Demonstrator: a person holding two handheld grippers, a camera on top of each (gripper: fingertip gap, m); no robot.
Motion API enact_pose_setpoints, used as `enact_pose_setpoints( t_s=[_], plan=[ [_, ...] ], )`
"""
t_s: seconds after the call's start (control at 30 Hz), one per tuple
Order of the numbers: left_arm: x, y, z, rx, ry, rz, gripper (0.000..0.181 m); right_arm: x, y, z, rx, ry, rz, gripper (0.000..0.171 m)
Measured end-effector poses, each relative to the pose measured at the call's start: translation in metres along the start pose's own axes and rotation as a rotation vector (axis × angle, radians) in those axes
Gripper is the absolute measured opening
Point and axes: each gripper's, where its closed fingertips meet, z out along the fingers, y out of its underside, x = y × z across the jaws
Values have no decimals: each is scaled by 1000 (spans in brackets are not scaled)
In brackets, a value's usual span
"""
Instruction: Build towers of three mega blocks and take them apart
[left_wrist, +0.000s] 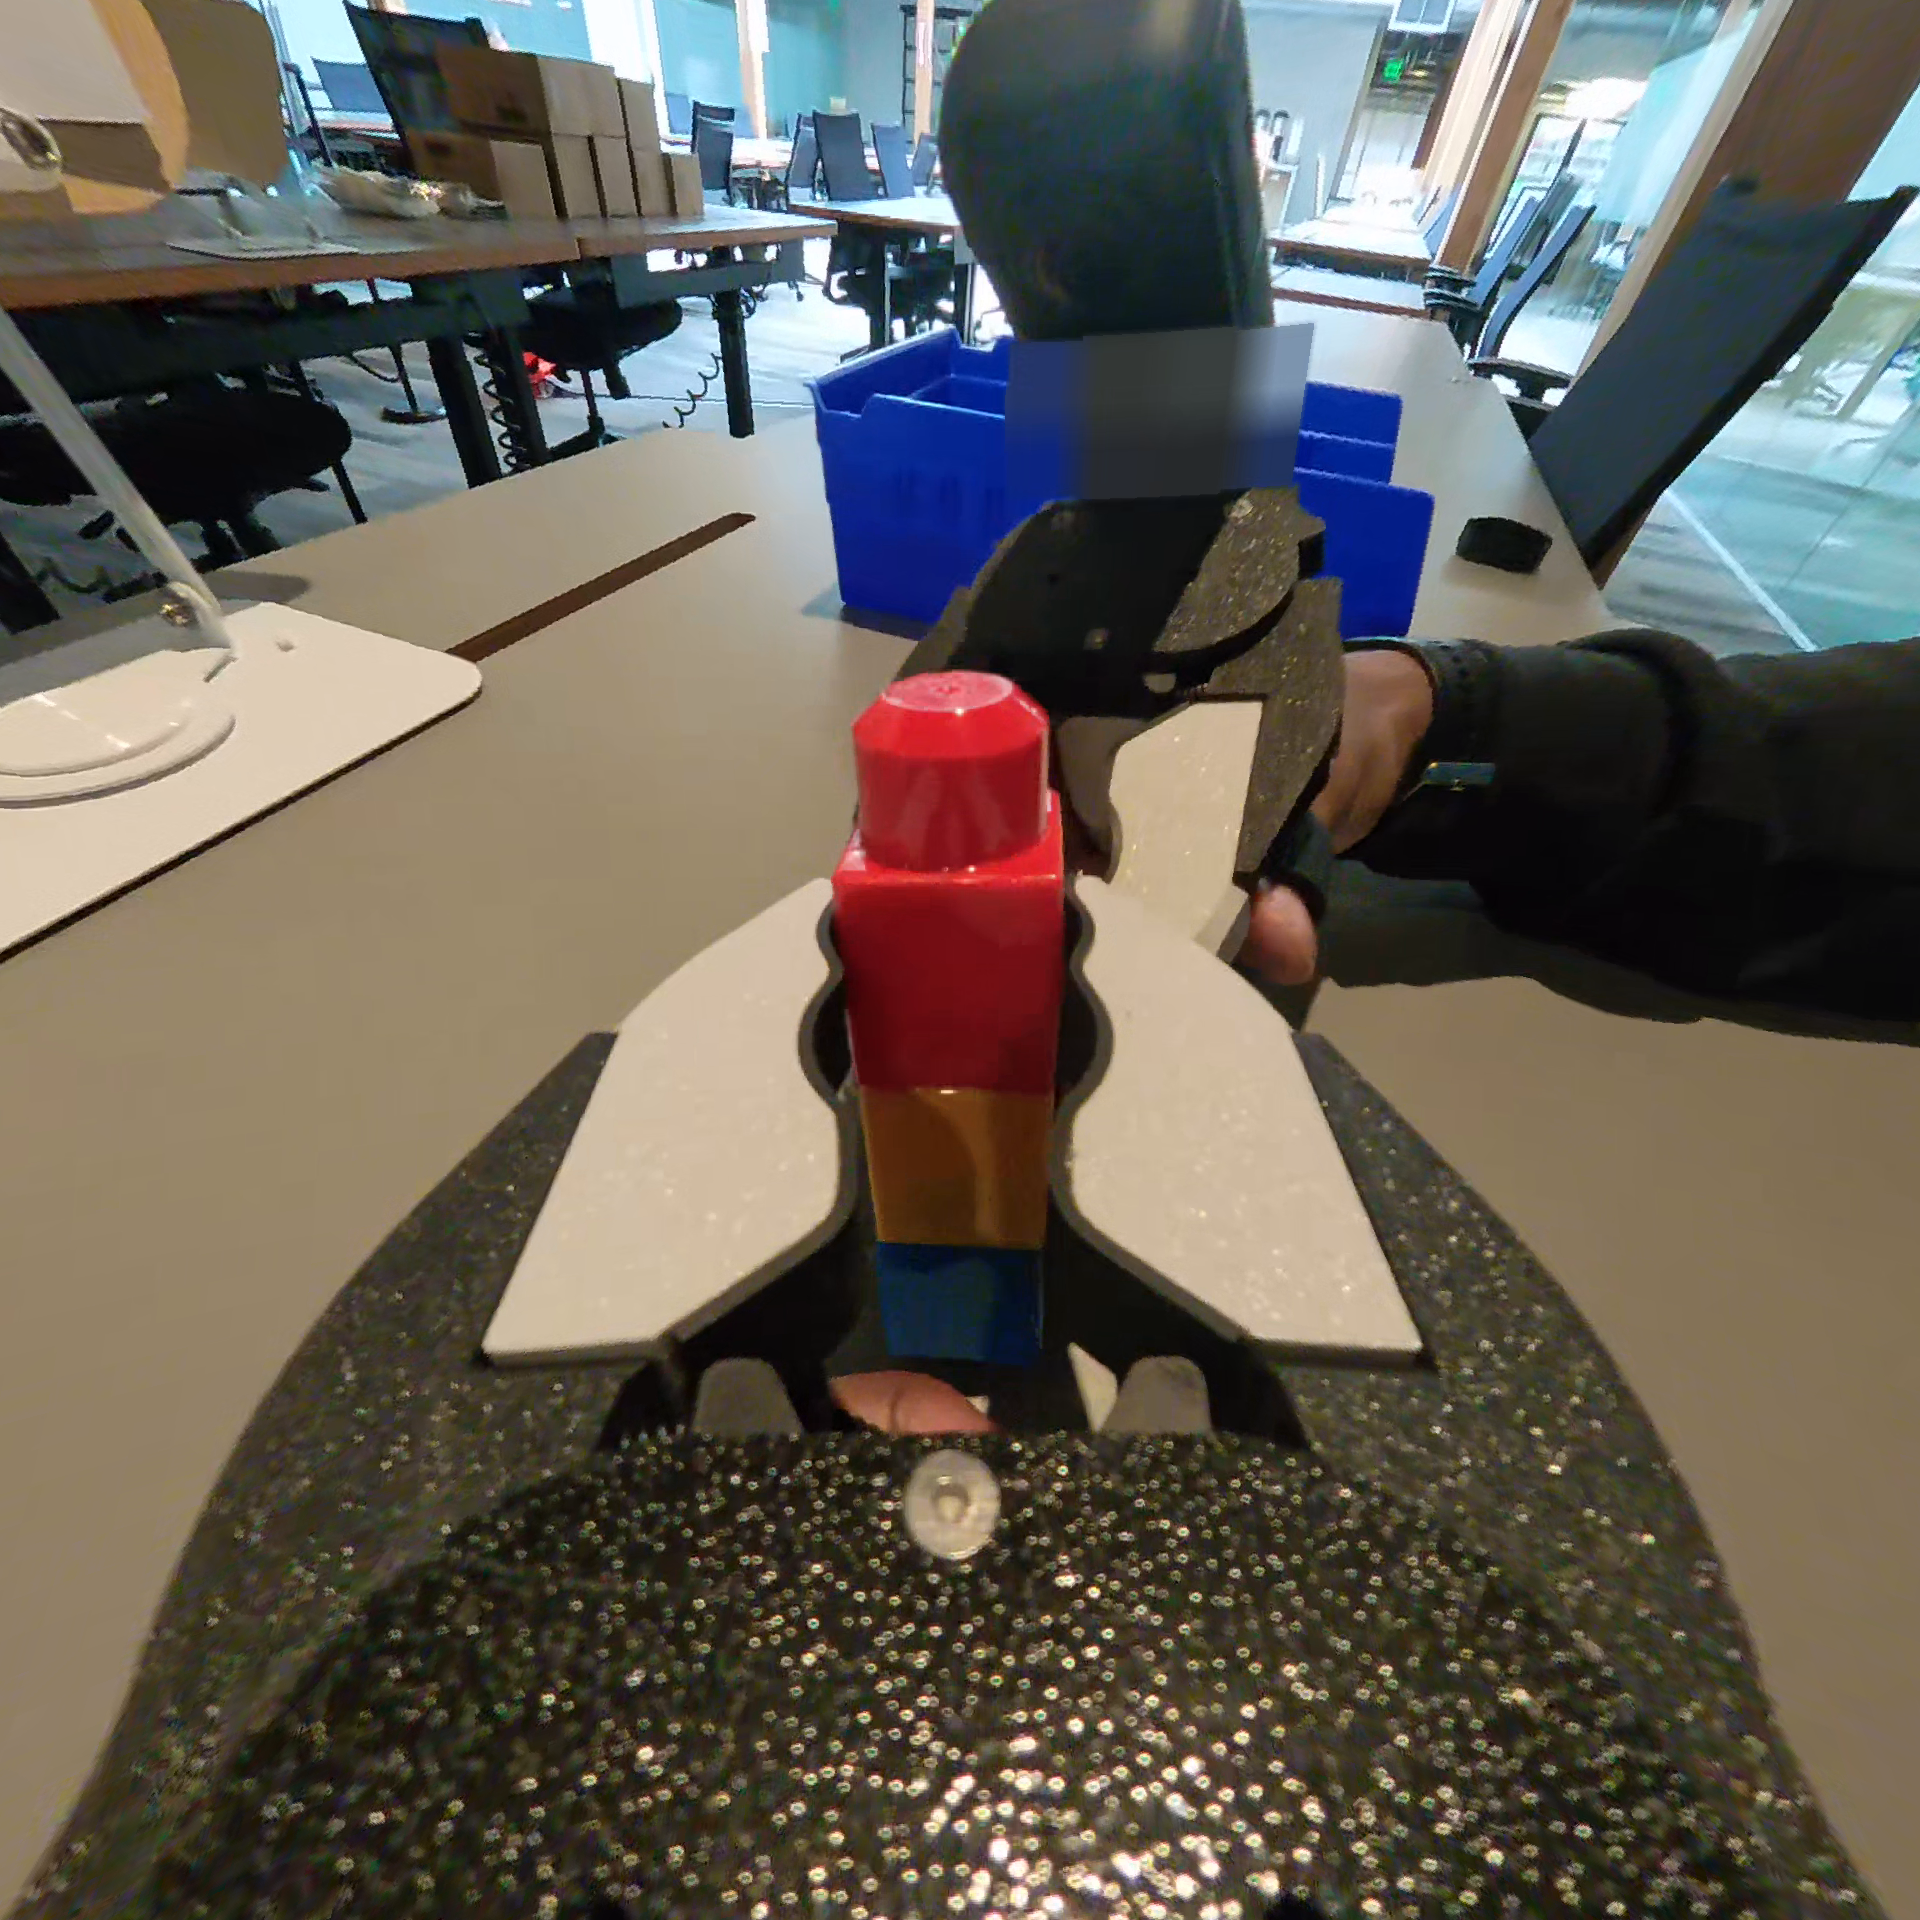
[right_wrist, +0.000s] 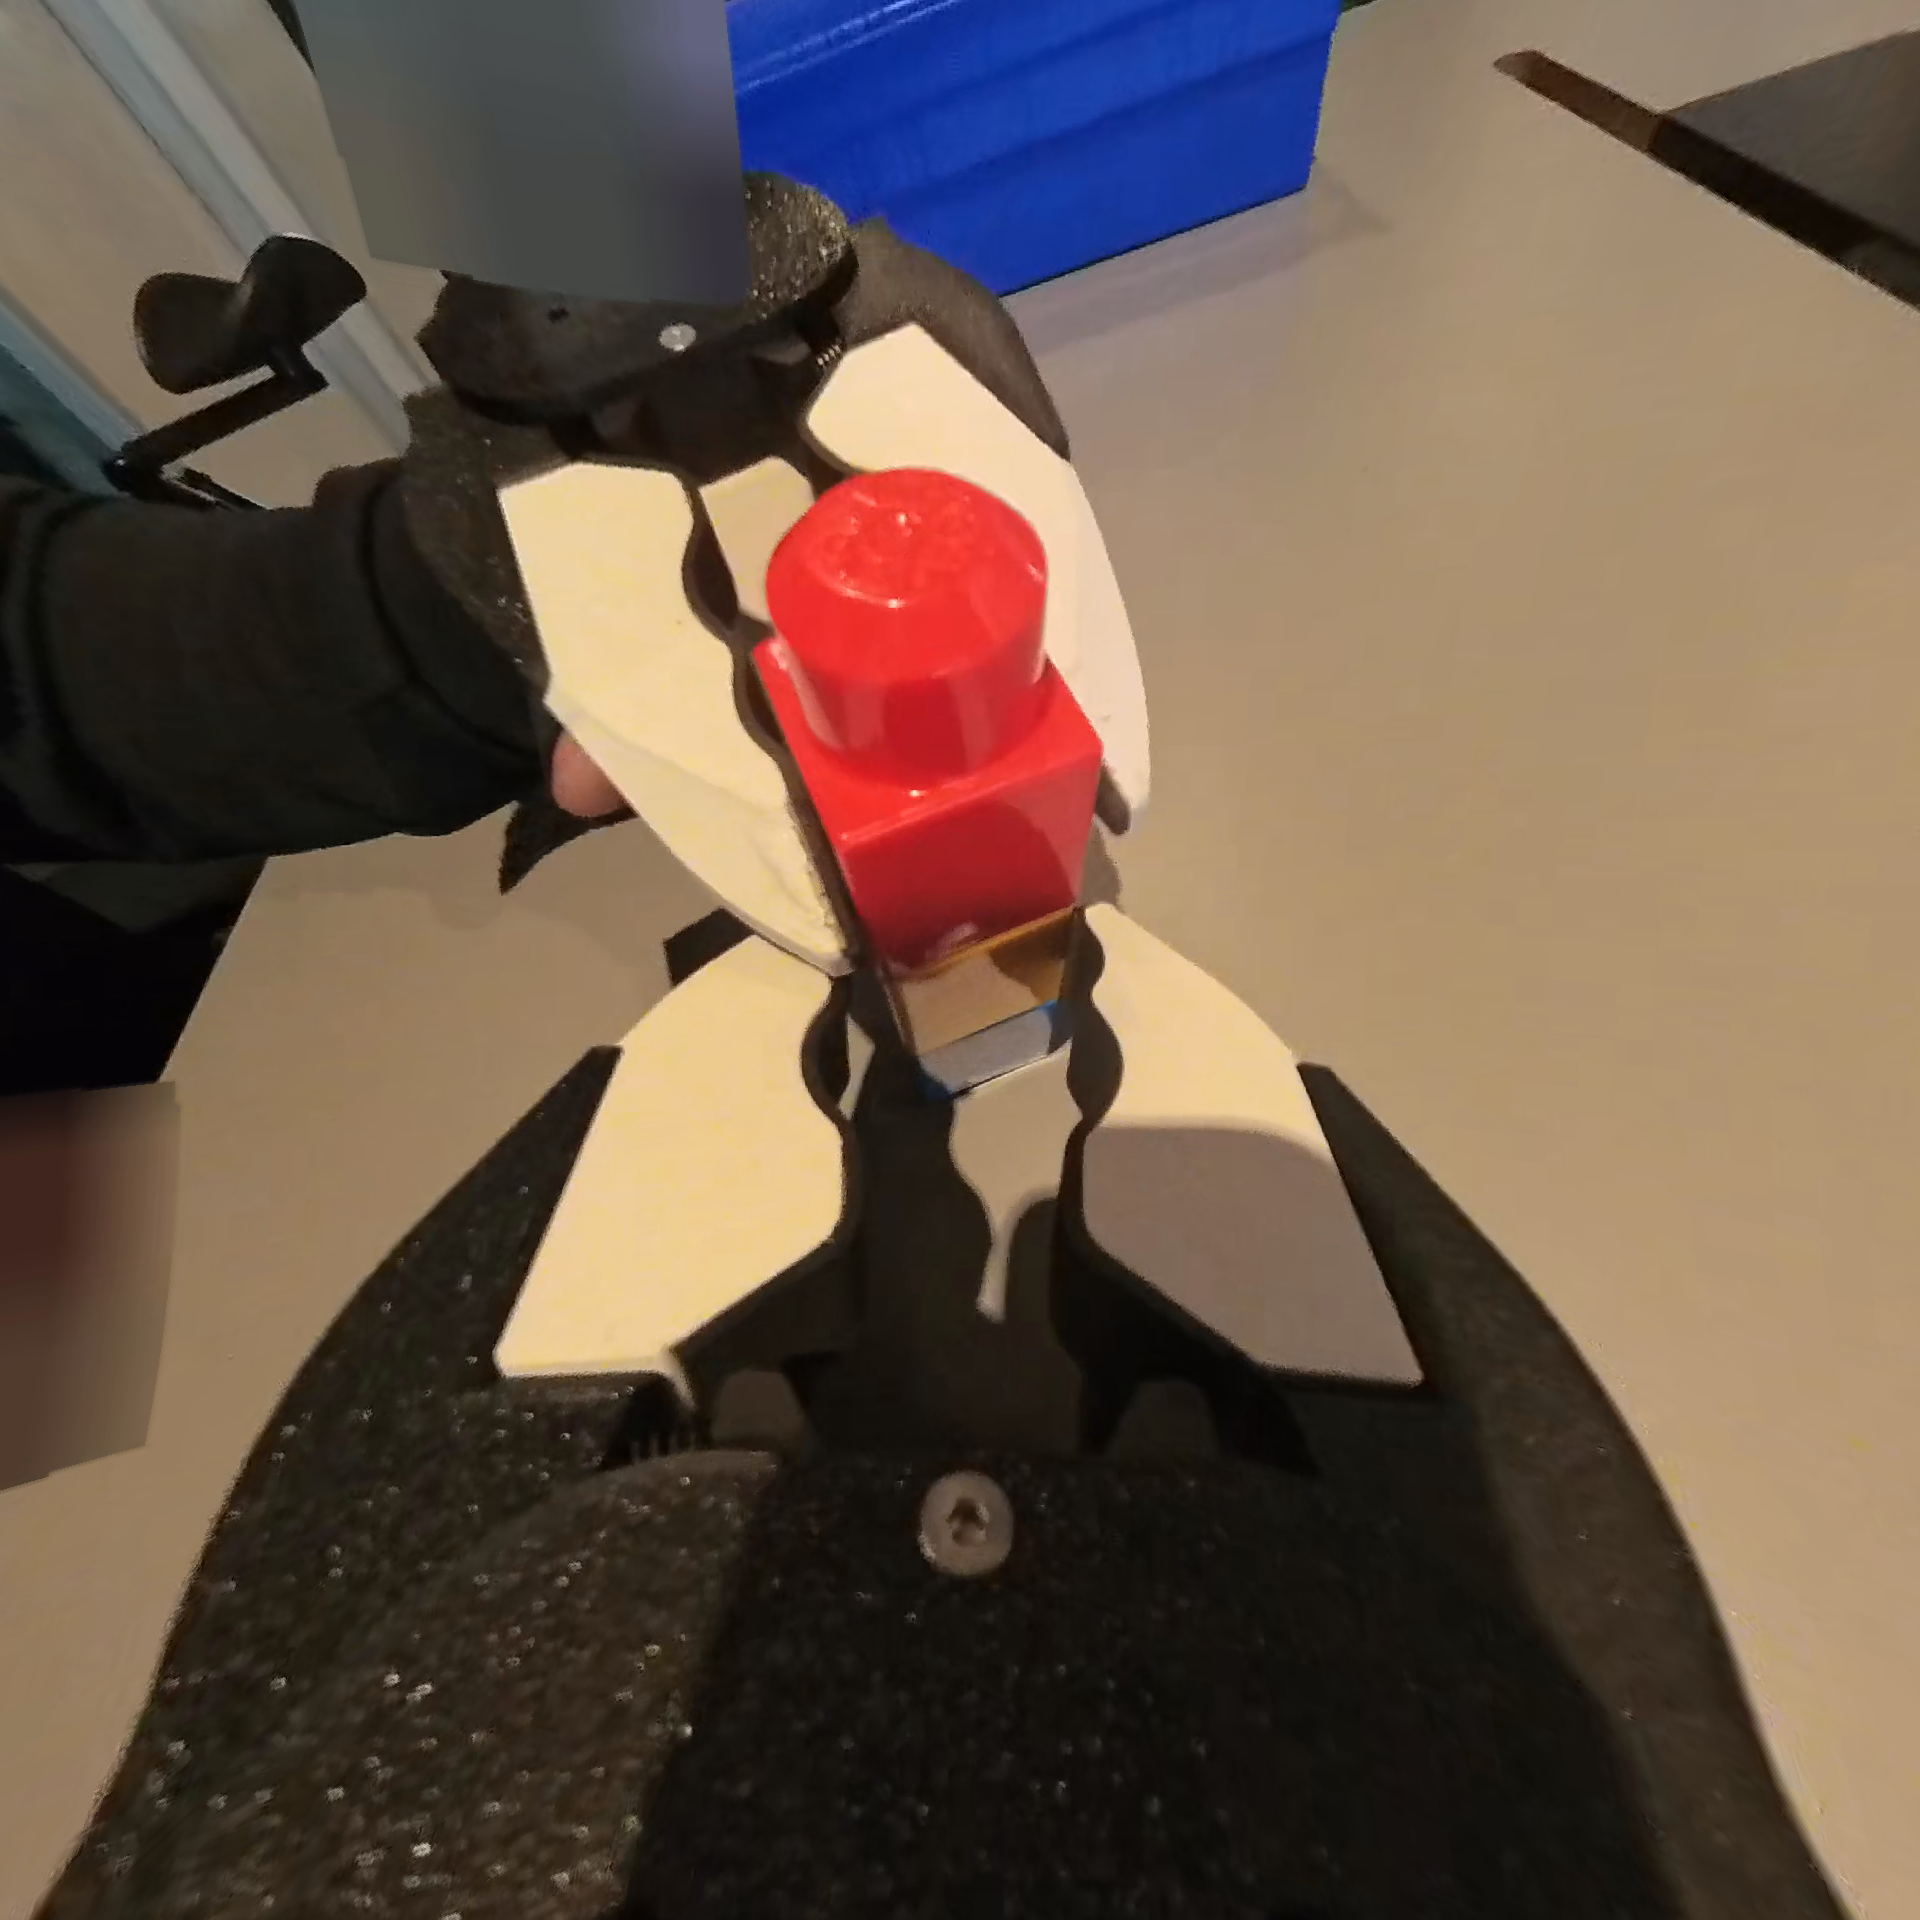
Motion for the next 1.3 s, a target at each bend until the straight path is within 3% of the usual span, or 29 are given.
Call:
enact_pose_setpoints(
  t_s=[0.23, 0.37, 0.47, 0.57, 0.63, 0.77, 0.93, 1.07, 1.3],
  plan=[
    [1, -41, -21, 270, 36, -34, 56, 6, -6, -6, 17, 52, -1, 39],
    [-13, -67, -46, 453, 8, -109, 55, 7, -36, -34, 123, 120, -18, 39],
    [-28, -67, -55, 477, -51, -136, 52, -4, -85, -92, 309, 203, -73, 38],
    [-38, -60, -55, 457, -89, -142, 50, -16, -126, -178, 514, 341, -167, 39],
    [-43, -54, -53, 442, -105, -149, 49, -15, -135, -236, 585, 476, -225, 39],
    [-47, -43, -46, 408, -119, -149, 48, 22, -106, -327, 562, 746, -229, 39],
    [-48, -29, -35, 343, -144, -101, 47, 90, -22, -384, 507, 875, -45, 39],
    [-47, -29, -34, 339, -147, -80, 45, 123, 20, -391, 480, 844, 107, 39],
    [-47, -28, -32, 326, -144, -83, 44, 152, 47, -368, 291, 890, 156, 38]
  ],
)
